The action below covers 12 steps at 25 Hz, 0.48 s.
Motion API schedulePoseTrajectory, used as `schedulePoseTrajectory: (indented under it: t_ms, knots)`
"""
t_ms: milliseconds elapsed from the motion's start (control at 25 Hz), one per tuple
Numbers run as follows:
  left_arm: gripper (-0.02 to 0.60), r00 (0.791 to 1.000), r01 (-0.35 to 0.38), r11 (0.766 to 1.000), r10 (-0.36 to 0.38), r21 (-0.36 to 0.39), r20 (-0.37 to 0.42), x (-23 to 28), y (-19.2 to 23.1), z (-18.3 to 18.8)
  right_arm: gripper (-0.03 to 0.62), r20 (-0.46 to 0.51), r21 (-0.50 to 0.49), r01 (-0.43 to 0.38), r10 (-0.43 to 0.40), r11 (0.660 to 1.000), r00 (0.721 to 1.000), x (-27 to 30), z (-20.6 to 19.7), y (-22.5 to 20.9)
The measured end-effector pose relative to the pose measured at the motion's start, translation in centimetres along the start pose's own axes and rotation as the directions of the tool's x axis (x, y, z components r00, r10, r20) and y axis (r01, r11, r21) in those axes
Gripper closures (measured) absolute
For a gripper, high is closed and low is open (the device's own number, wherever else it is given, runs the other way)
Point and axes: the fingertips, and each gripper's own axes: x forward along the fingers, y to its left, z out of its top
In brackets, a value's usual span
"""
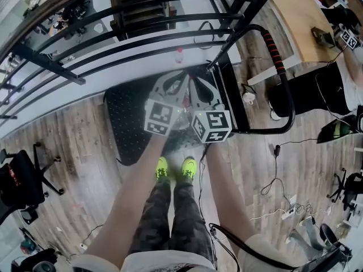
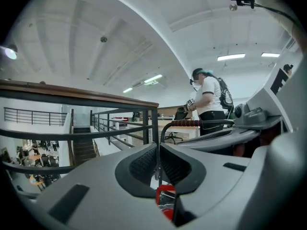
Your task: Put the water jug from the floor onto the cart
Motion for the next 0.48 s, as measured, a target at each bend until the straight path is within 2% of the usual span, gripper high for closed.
schedulePoseTrajectory:
  t_ms: [480]
  knots:
    - [0.554, 1.000, -0.011, 1.000, 0.010, -0.026, -0.023, -0.7, 0.5, -1.4, 0.563, -0.012, -0.012, -0.004, 0.004, 1.000, 1.000, 0.8, -0.1, 0.5]
